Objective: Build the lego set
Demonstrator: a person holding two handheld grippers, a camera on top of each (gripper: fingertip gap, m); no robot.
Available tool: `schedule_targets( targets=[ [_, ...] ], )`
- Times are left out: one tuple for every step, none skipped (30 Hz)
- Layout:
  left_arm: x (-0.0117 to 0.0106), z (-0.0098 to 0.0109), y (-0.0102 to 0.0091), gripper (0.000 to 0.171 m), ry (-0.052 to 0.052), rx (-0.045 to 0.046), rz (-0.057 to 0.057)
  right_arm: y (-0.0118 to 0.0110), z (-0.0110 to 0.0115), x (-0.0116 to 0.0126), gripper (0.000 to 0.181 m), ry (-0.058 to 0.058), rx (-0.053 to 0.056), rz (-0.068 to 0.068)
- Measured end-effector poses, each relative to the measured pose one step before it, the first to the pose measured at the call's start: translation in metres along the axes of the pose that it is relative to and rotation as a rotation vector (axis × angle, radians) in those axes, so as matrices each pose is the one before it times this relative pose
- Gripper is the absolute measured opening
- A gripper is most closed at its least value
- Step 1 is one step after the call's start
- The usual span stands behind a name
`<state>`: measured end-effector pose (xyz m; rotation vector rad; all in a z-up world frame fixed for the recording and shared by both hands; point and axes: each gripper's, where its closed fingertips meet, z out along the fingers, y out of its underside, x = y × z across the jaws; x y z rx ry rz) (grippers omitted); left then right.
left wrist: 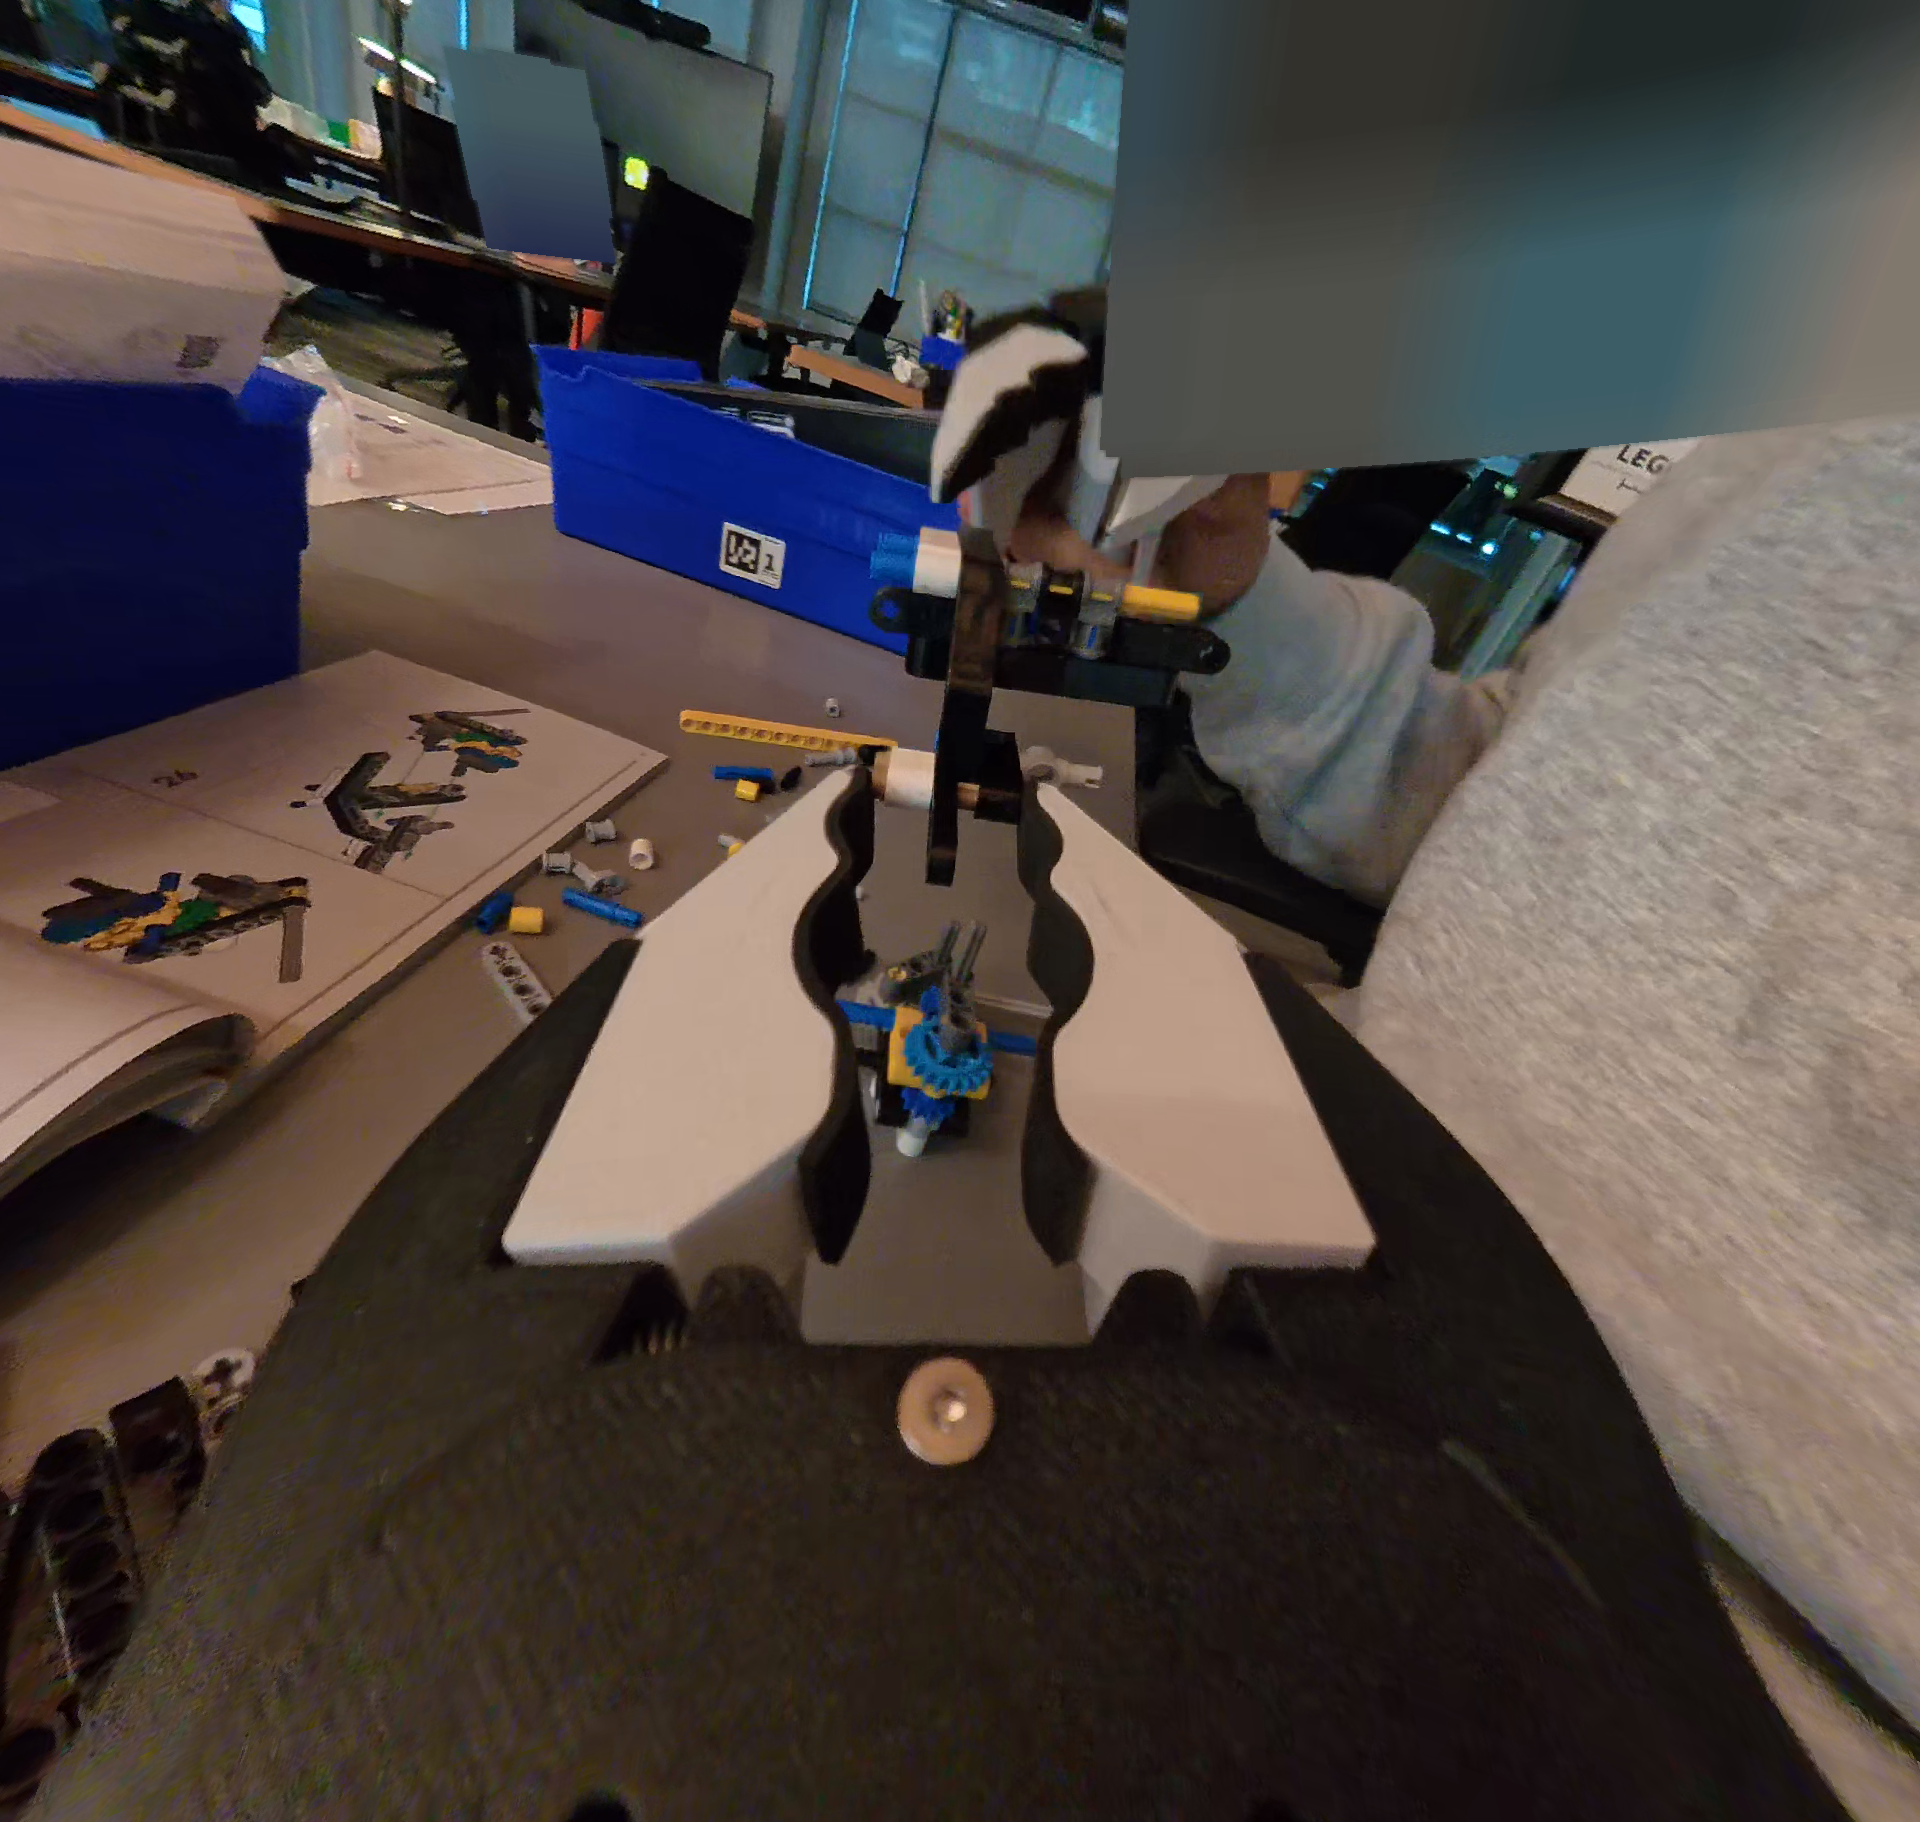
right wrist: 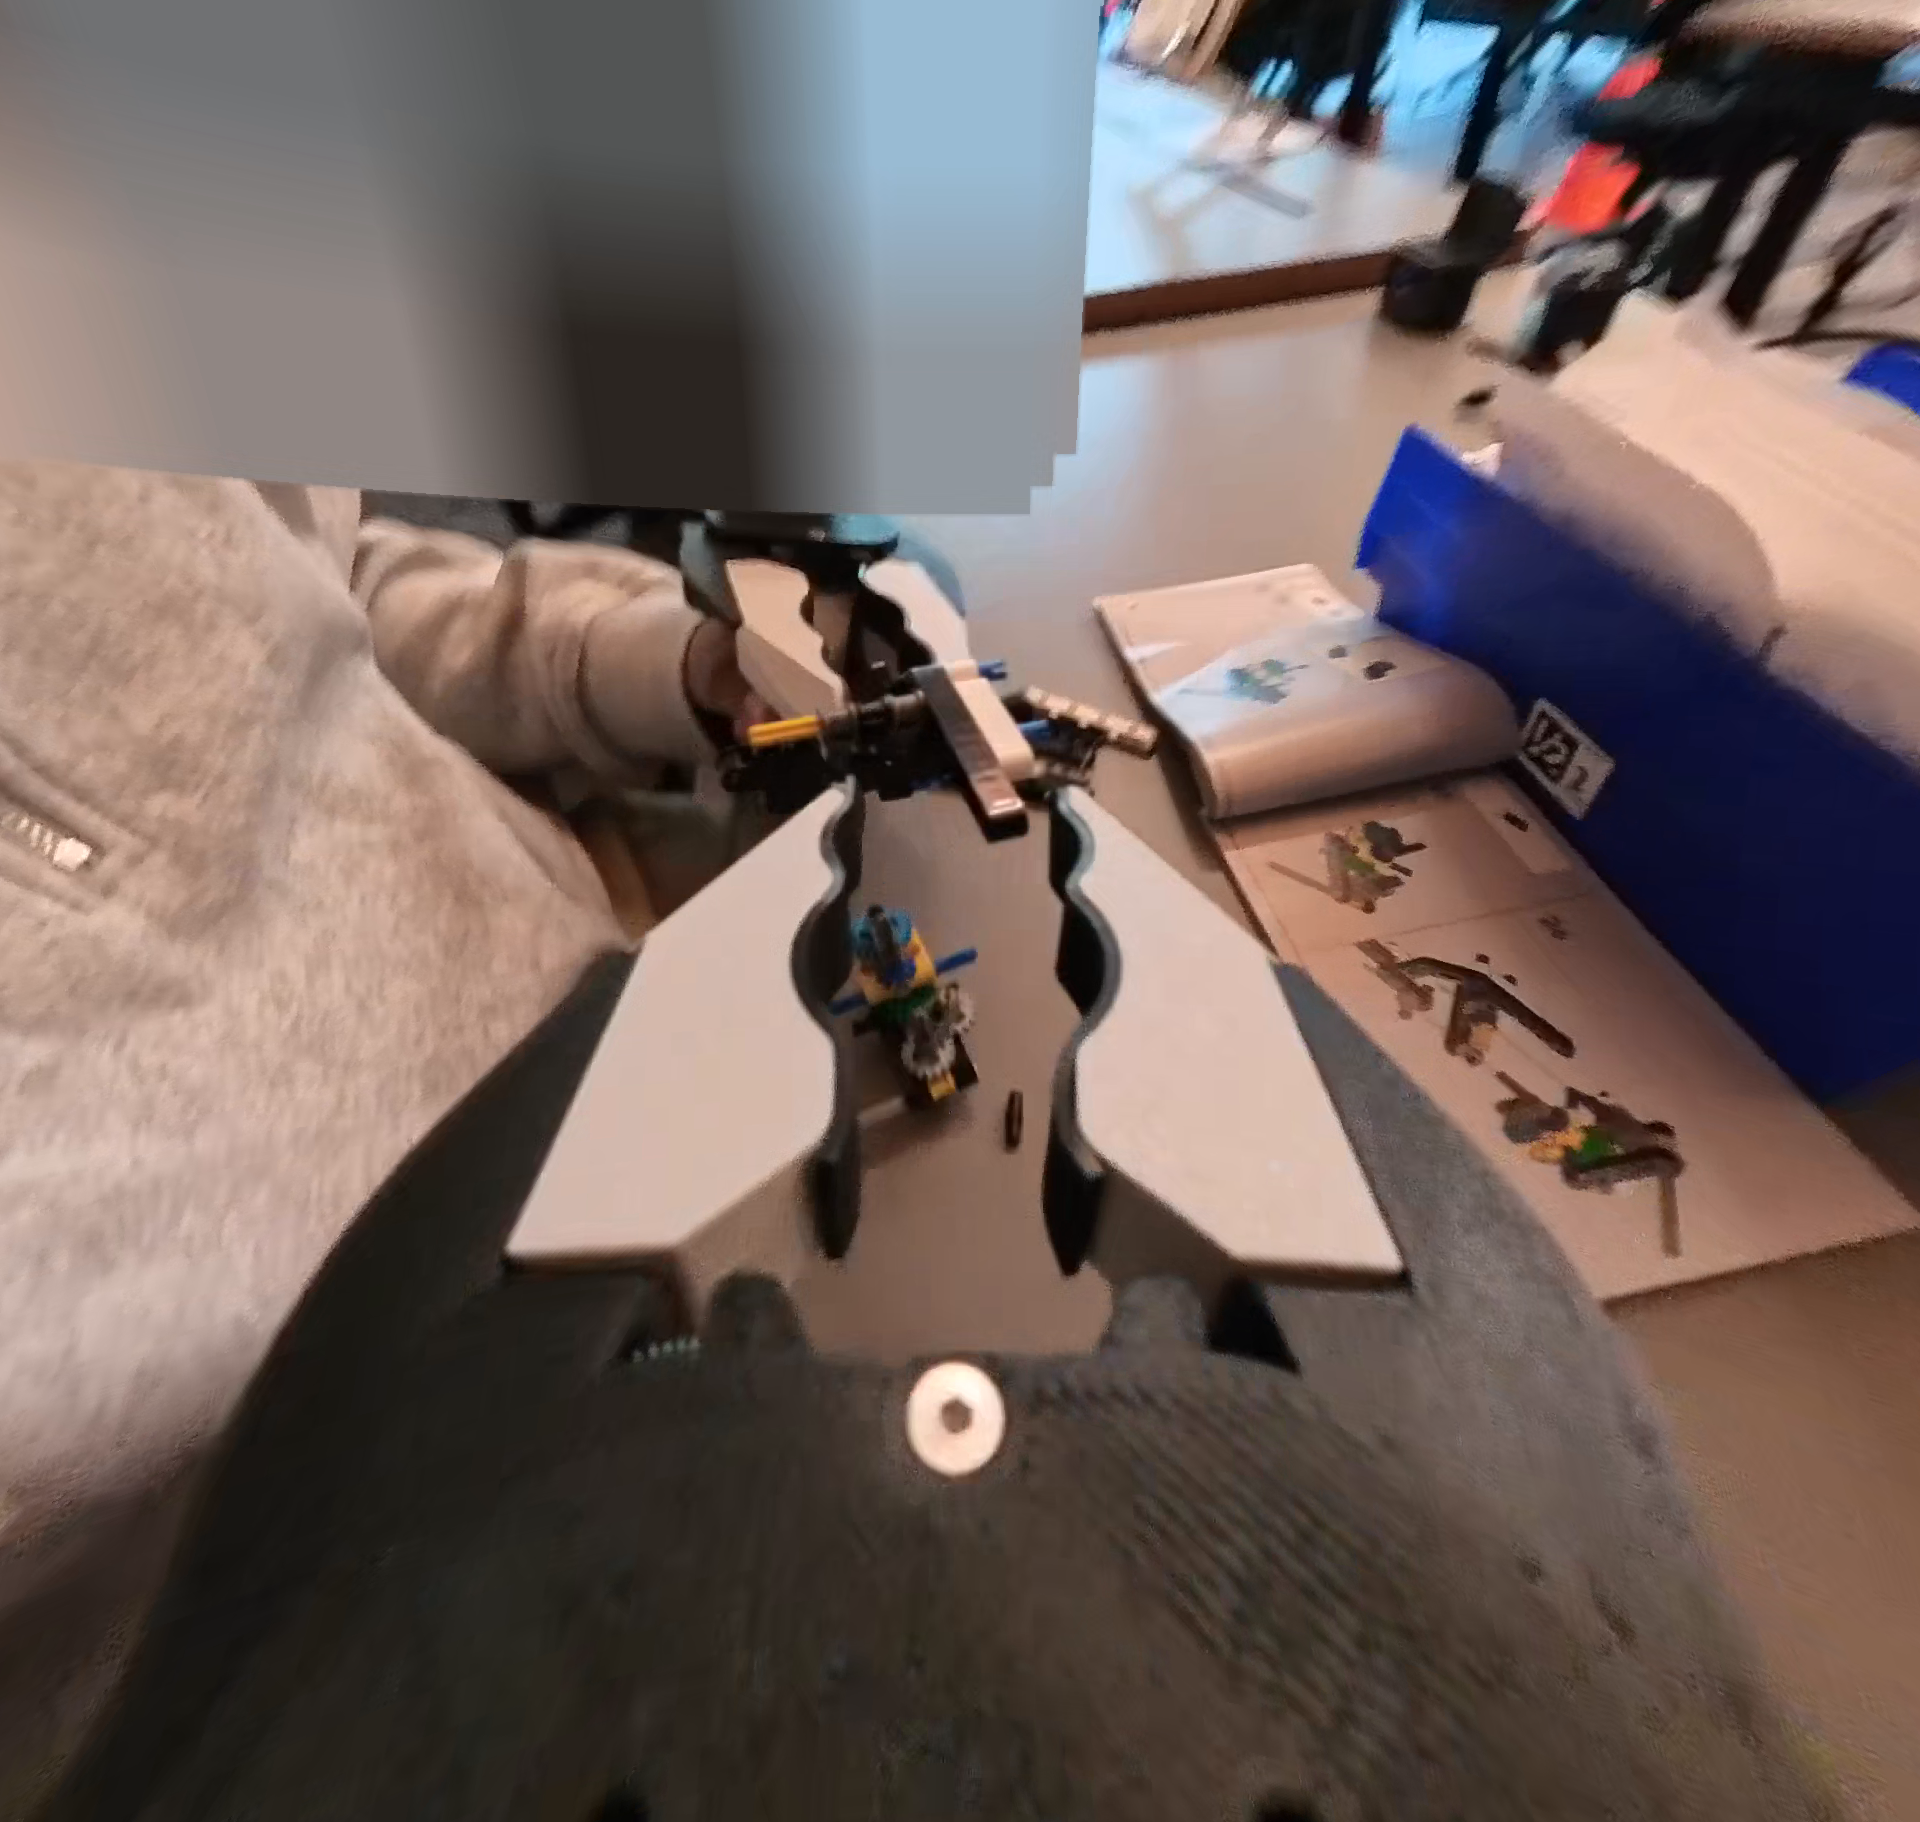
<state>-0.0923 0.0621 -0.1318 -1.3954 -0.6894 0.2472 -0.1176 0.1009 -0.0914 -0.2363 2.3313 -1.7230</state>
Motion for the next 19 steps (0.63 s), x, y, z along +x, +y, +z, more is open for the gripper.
schedule_targets(
  targets=[
    [-0.00100, -0.00031, -0.00074, 0.025, -0.0003, 0.00548, -0.0083, 0.00038, -0.00285, 0.00141, 0.034, 0.0340, 0.0667, 0.0218],
    [-0.00109, -0.00070, -0.00109, 0.025, -0.0019, 0.00966, -0.0077, 0.00025, -0.00390, 0.00260, 0.032, 0.0387, 0.0688, 0.0196],
    [-0.00107, -0.00075, -0.00138, 0.025, -0.0008, 0.01164, -0.0096, 0.00030, -0.00461, 0.00250, 0.031, 0.0332, 0.0663, 0.0179],
    [-0.00117, -0.00097, -0.00118, 0.025, 0.0003, 0.01045, -0.0116, 0.00026, -0.00494, 0.00275, 0.029, 0.0256, 0.0605, 0.0182],
    [-0.00138, -0.00097, -0.00113, 0.025, 0.0000, 0.00911, -0.0132, -0.00001, -0.00470, 0.00429, 0.029, 0.0267, 0.0528, 0.0191],
    [-0.00129, -0.00074, -0.00109, 0.025, 0.0007, 0.00936, -0.0132, -0.00114, -0.00339, 0.00485, 0.029, 0.0237, 0.0481, 0.0215],
    [-0.00128, -0.00059, -0.00095, 0.025, 0.0004, 0.00796, -0.0111, -0.00328, -0.00176, 0.00259, 0.029, 0.0067, 0.0485, 0.0248],
    [-0.00074, -0.00034, -0.00046, 0.025, 0.0005, 0.00362, -0.0083, -0.00413, -0.00061, 0.00024, 0.030, -0.0109, 0.0442, 0.0267],
    [-0.00060, -0.00014, -0.00006, 0.025, -0.0015, 0.00067, -0.0041, -0.00284, 0.00022, -0.00099, 0.031, -0.0178, 0.0317, 0.0232],
    [-0.00002, 0.00019, 0.00032, 0.025, -0.0023, -0.00236, 0.0017, 0.00034, 0.00022, -0.00048, 0.031, -0.0129, 0.0137, 0.0148],
    [0.00042, 0.00047, 0.00045, 0.025, -0.0005, -0.00432, 0.0042, 0.00331, 0.00017, 0.00080, 0.031, -0.0023, -0.0042, 0.0064],
    [0.00034, 0.00037, 0.00052, 0.025, 0.0000, -0.00411, 0.0028, 0.00517, 0.00009, 0.00145, 0.032, 0.0037, -0.0155, 0.0024],
    [-0.00004, 0.00022, 0.00032, 0.025, -0.0001, -0.00293, -0.0001, 0.00523, 0.00054, 0.00106, 0.032, 0.0018, -0.0196, 0.0029],
    [-0.00009, 0.00019, 0.00018, 0.025, 0.0000, -0.00187, -0.0023, 0.00479, 0.00094, 0.00026, 0.033, -0.0024, -0.0199, 0.0045],
    [-0.00031, 0.00011, 0.00012, 0.025, 0.0006, -0.00105, -0.0035, 0.00390, 0.00115, -0.00015, 0.034, -0.0030, -0.0176, 0.0039],
    [-0.00027, -0.00008, 0.00011, 0.025, 0.0010, -0.00054, -0.0041, 0.00318, 0.00133, 0.00009, 0.034, -0.0010, -0.0131, 0.0014],
    [-0.00027, 0.00009, -0.00004, 0.025, 0.0009, -0.00016, -0.0042, 0.00272, 0.00140, 0.00024, 0.034, 0.0014, -0.0102, -0.0007],
    [-0.00010, -0.00003, 0.00002, 0.025, 0.0013, -0.00018, -0.0037, 0.00280, 0.00146, 0.00055, 0.034, 0.0033, -0.0109, -0.0014],
    [-0.00025, 0.00000, 0.00004, 0.025, 0.0011, -0.00058, -0.0031, 0.00286, 0.00151, 0.00057, 0.034, 0.0022, -0.0132, -0.0016]
  ],
)
